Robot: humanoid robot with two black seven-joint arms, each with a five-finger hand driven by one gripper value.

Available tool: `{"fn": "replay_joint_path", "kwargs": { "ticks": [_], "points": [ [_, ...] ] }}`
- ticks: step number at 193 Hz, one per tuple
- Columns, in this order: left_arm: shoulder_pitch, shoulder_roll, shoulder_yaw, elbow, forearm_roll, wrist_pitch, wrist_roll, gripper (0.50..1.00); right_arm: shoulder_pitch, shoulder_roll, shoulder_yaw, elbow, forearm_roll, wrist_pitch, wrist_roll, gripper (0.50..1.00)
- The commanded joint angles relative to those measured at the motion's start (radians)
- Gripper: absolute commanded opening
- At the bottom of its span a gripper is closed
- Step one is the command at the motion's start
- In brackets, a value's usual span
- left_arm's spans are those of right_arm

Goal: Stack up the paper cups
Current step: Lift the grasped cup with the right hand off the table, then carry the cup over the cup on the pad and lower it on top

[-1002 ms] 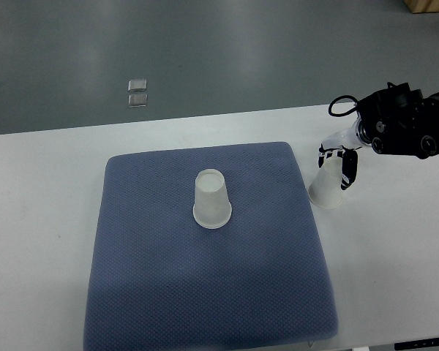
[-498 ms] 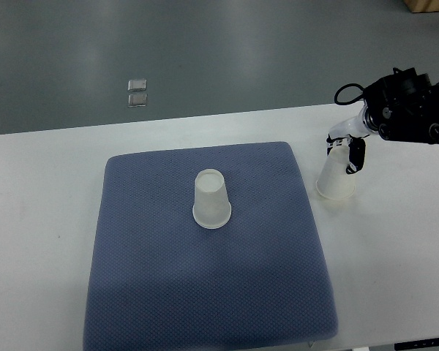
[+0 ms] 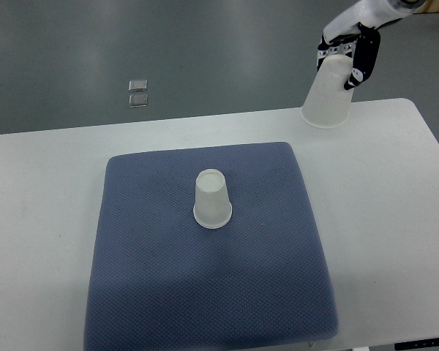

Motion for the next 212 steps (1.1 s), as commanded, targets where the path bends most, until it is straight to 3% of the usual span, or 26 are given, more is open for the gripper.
{"fn": "replay_joint_path", "kwargs": {
  "ticks": [1,59,157,189,212],
  "points": [
    [0.0,0.0,0.0,0.0,0.0,0.001,-0.001,1.0,0.054,-0.042,0.055,0.001,-0.002,0.006,0.0,0.656],
    [0.0,0.0,0.005,-0.003,0.0,0.0,-0.001,1.0,0.102,-0.017,0.073,0.032,0.008,0.006,0.002,0.654],
    [-0.002,0.0,0.002,0.0,0.0,0.001,0.0,1.0,0.005,0.353,0.11,0.023,0.174,0.006,-0.003,0.656],
    [0.0,0.0,0.0,0.0,0.0,0.009,0.0,1.0,-0.039,0.44,0.094,0.009,0.22,-0.105,-0.009,0.656],
    [0.0,0.0,0.0,0.001,0.0,0.012,0.0,1.0,-0.05,0.472,0.071,-0.011,0.22,-0.142,-0.01,0.656]
  ]
}}
